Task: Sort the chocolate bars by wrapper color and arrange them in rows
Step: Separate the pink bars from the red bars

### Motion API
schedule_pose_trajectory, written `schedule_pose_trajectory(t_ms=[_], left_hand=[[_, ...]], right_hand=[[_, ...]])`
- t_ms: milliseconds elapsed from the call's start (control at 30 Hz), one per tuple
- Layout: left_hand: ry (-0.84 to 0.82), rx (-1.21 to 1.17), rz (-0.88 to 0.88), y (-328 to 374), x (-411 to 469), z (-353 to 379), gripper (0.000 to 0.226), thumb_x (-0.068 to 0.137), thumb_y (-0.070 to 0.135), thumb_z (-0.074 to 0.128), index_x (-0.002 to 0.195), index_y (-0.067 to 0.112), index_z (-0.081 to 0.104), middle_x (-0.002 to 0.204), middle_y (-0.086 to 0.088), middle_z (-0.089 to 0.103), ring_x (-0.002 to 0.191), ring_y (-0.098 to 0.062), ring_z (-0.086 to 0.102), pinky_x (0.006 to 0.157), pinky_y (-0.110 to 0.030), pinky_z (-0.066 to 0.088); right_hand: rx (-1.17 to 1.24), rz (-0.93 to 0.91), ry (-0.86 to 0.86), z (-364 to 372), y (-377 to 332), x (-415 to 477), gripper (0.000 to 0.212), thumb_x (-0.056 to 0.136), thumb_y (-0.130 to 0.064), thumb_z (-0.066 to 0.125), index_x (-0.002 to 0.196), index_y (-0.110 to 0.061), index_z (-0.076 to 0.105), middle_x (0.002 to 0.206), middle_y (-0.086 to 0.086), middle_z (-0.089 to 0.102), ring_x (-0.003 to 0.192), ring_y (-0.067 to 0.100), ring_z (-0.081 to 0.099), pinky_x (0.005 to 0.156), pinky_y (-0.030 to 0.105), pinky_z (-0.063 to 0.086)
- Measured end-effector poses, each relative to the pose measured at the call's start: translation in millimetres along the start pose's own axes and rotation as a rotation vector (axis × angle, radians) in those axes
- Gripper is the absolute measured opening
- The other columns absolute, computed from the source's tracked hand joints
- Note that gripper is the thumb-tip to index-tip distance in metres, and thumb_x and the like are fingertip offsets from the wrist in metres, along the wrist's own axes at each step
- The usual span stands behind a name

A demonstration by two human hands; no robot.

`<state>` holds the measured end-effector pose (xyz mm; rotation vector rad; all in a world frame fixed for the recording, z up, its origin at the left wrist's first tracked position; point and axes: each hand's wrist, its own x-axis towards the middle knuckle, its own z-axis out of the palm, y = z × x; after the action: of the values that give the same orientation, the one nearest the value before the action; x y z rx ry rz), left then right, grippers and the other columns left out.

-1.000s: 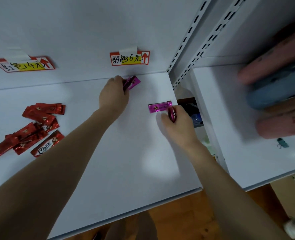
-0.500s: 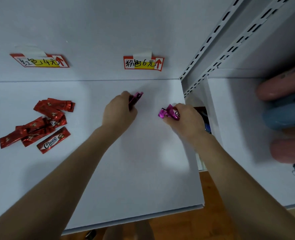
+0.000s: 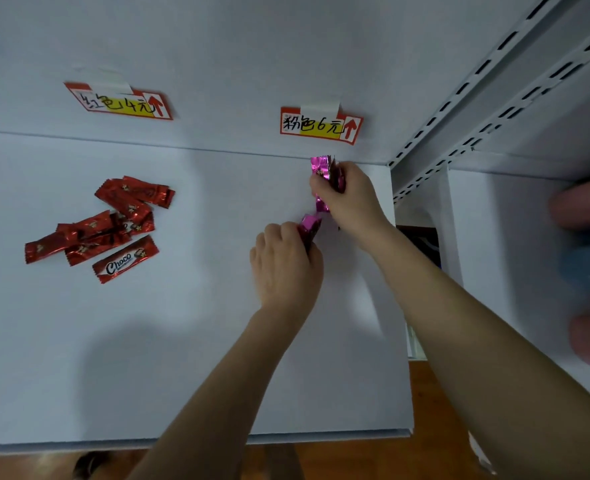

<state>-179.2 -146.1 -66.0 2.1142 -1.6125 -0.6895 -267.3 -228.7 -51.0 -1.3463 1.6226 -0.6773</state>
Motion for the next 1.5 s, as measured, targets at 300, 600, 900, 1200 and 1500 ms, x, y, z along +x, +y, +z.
schedule_pose_trajectory(t_ms=[300,600,900,1200,1500], left_hand=[[0.054,0.180,0.179,-9.5,-6.9,8.2,0.037,0.057,0.026,0.085,0.077,0.004,0.062,0.075,-0.013,0.057,0.065,-0.031,0.056,0.058,-0.033,0.043],[-0.086,0.187,0.195,-12.4,-9.3,4.5,0.079,0.057,0.056,0.078,0.112,0.002,0.060,0.109,-0.015,0.061,0.101,-0.036,0.058,0.083,-0.043,0.047],[0.024,0.093,0.279,-29.5,-9.1,-11.8,0.047,0.085,0.036,0.044,0.107,0.001,0.065,0.105,-0.017,0.066,0.099,-0.038,0.061,0.083,-0.044,0.048],[0.122,0.154,0.366,-68.9,-10.4,-51.8,0.039,0.087,0.029,0.045,0.099,-0.001,0.068,0.094,-0.018,0.068,0.090,-0.038,0.064,0.079,-0.044,0.050],[0.170,0.184,0.353,-116.0,-11.8,-99.7,0.038,0.088,0.026,0.044,0.099,-0.001,0.068,0.094,-0.017,0.068,0.091,-0.037,0.063,0.079,-0.044,0.050]], right_hand=[[-0.307,-0.118,-0.048,1.4,3.8,13.3,0.022,0.084,-0.023,0.063,0.093,-0.011,0.047,0.073,-0.007,0.045,0.075,0.016,0.045,0.055,0.025,0.029],[-0.302,-0.167,-0.046,-3.0,5.7,12.3,0.054,0.082,-0.029,0.068,0.127,-0.006,0.048,0.128,0.006,0.053,0.118,0.016,0.047,0.077,0.008,0.027],[-0.416,-0.231,-0.013,-13.1,3.4,5.2,0.032,0.091,-0.023,0.056,0.118,-0.006,0.060,0.120,0.006,0.061,0.113,0.016,0.053,0.081,0.008,0.029],[-0.487,-0.410,-0.076,13.6,-15.9,-20.1,0.026,0.090,-0.020,0.056,0.109,-0.006,0.065,0.108,0.008,0.066,0.106,0.022,0.055,0.085,0.024,0.039],[-0.500,-0.463,-0.159,66.4,-50.4,-31.0,0.028,0.092,-0.023,0.053,0.115,-0.009,0.061,0.116,0.003,0.063,0.115,0.018,0.050,0.087,0.018,0.032]])
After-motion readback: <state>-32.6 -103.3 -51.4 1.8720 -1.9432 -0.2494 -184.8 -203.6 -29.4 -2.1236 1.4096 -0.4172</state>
